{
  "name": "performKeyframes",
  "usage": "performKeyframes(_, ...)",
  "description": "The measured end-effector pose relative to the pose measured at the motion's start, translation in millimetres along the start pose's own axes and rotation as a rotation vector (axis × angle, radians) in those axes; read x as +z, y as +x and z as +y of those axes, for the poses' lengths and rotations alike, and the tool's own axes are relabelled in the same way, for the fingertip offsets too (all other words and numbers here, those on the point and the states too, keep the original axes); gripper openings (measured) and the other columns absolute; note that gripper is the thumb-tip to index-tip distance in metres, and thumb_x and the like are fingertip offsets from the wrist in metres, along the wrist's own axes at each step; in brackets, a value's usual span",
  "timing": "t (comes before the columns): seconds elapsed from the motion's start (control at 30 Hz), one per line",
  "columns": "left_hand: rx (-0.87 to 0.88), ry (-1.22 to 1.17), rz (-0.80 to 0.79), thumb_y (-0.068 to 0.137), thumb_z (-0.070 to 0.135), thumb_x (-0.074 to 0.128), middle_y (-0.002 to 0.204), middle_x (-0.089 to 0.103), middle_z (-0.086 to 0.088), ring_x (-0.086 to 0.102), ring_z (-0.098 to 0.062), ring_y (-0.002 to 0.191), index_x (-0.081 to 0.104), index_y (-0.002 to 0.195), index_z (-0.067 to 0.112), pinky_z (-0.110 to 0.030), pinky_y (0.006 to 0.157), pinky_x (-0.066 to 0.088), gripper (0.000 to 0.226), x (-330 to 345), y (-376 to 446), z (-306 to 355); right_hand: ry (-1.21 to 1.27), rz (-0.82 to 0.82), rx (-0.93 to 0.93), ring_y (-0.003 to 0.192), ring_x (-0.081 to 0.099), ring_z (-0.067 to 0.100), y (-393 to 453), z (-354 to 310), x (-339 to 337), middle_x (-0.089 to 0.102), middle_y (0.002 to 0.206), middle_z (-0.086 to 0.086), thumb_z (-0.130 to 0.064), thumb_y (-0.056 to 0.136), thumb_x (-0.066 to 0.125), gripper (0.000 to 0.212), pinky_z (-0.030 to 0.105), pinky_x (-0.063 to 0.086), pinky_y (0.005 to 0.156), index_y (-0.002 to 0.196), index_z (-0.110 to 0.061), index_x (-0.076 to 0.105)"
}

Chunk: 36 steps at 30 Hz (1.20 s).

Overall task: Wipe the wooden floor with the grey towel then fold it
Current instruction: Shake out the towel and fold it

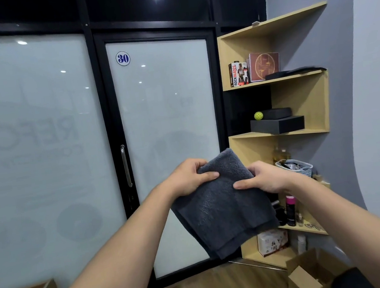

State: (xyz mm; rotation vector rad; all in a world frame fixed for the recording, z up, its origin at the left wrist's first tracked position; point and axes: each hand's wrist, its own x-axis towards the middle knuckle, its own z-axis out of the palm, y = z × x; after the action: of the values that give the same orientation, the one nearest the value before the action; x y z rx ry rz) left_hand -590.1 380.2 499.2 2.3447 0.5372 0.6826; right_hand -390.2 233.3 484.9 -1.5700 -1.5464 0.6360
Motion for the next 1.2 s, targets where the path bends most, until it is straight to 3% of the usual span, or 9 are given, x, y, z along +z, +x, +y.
performKeyframes(0.17, 0.018, -0.087, 0.091, 0.074, 0.06, 0.071, 0.088, 0.077, 0.007, 0.074, -0.011, 0.084, 0.072, 0.093, 0.034, -0.037, 0.081, 0.058, 0.033, 5, 3, -1, -0.027, 0.074, -0.082, 0.078, 0.073, 0.009, -2, -6, -16, 0.078, 0.085, -0.004, -0.035, 0.092, 0.071, 0.018, 0.017, 0.051, 0.062, 0.079, -0.025, 0.076)
performKeyframes(0.27, 0.048, -0.058, 0.127, 0.073, 0.062, 0.069, 0.086, 0.076, 0.01, 0.072, -0.008, 0.08, 0.072, 0.091, 0.037, -0.042, 0.082, 0.058, 0.031, 10, 8, 2, -0.005, 0.086, -0.101, 0.082, 0.073, 0.01, 0, -1, -19, 0.078, 0.089, -0.003, -0.036, 0.096, 0.066, 0.02, 0.019, 0.053, 0.065, 0.084, -0.023, 0.075)
performKeyframes(0.47, 0.075, -0.053, 0.181, 0.073, 0.06, 0.072, 0.084, 0.074, -0.006, 0.063, -0.01, 0.068, 0.071, 0.087, 0.02, -0.043, 0.071, 0.056, 0.042, 17, 18, 14, 0.16, 0.109, -0.15, 0.097, 0.074, 0.015, 4, 4, -18, 0.077, 0.104, 0.0, -0.051, 0.087, 0.071, 0.028, 0.026, 0.057, 0.075, 0.101, -0.027, 0.073)
performKeyframes(0.57, 0.066, -0.048, 0.153, 0.076, 0.055, 0.074, 0.076, 0.073, 0.0, 0.062, -0.008, 0.066, 0.071, 0.086, 0.02, -0.036, 0.067, 0.053, 0.037, 20, 20, 21, 0.103, 0.167, -0.175, 0.092, 0.073, 0.009, 9, 4, -16, 0.077, 0.099, -0.005, -0.047, 0.095, 0.064, 0.021, 0.024, 0.054, 0.074, 0.097, -0.029, 0.073)
performKeyframes(0.73, -0.132, 0.031, -0.115, 0.055, 0.064, 0.083, 0.094, 0.077, 0.011, 0.073, -0.006, 0.087, 0.075, 0.097, 0.029, -0.027, 0.079, 0.058, 0.055, 13, 15, 17, 0.039, 0.266, -0.201, 0.079, 0.071, 0.004, 8, 8, -27, 0.076, 0.086, -0.009, -0.042, 0.1, 0.058, 0.025, 0.014, 0.049, 0.063, 0.091, -0.024, 0.073)
performKeyframes(0.83, -0.282, 0.063, -0.293, 0.051, 0.062, 0.082, 0.092, 0.074, 0.015, 0.066, -0.008, 0.088, 0.073, 0.096, 0.025, -0.026, 0.074, 0.051, 0.059, 13, 5, -4, 0.01, 0.34, -0.208, 0.071, 0.068, -0.001, 3, 13, -41, 0.075, 0.079, -0.012, -0.04, 0.099, 0.059, 0.025, 0.012, 0.046, 0.059, 0.088, -0.022, 0.074)
performKeyframes(0.97, -0.277, -0.381, -0.109, 0.077, 0.035, 0.081, 0.104, 0.074, 0.001, 0.066, -0.014, 0.1, 0.07, 0.11, 0.016, -0.036, 0.093, 0.051, 0.041, 16, 4, -25, 0.025, 0.362, -0.163, 0.07, 0.07, 0.0, -4, 23, -58, 0.076, 0.079, -0.01, -0.045, 0.098, 0.058, 0.031, 0.011, 0.046, 0.055, 0.086, -0.021, 0.075)
performKeyframes(1.07, -0.213, -0.69, 0.129, 0.086, 0.024, 0.075, 0.102, 0.074, -0.005, 0.067, -0.019, 0.093, 0.069, 0.112, 0.012, -0.037, 0.087, 0.053, 0.029, 23, 15, -15, 0.073, 0.361, -0.145, 0.077, 0.071, 0.004, -4, 25, -61, 0.077, 0.085, -0.007, -0.046, 0.098, 0.058, 0.035, 0.014, 0.049, 0.059, 0.088, -0.017, 0.074)
performKeyframes(1.2, -0.123, -1.031, 0.304, 0.077, 0.029, 0.08, 0.114, 0.073, -0.011, 0.071, -0.025, 0.102, 0.066, 0.119, 0.009, -0.041, 0.091, 0.055, 0.048, 32, 32, 1, 0.238, 0.402, -0.208, 0.09, 0.074, 0.015, -2, 17, -67, 0.078, 0.098, 0.001, -0.052, 0.092, 0.063, 0.039, 0.028, 0.059, 0.076, 0.095, -0.016, 0.076)
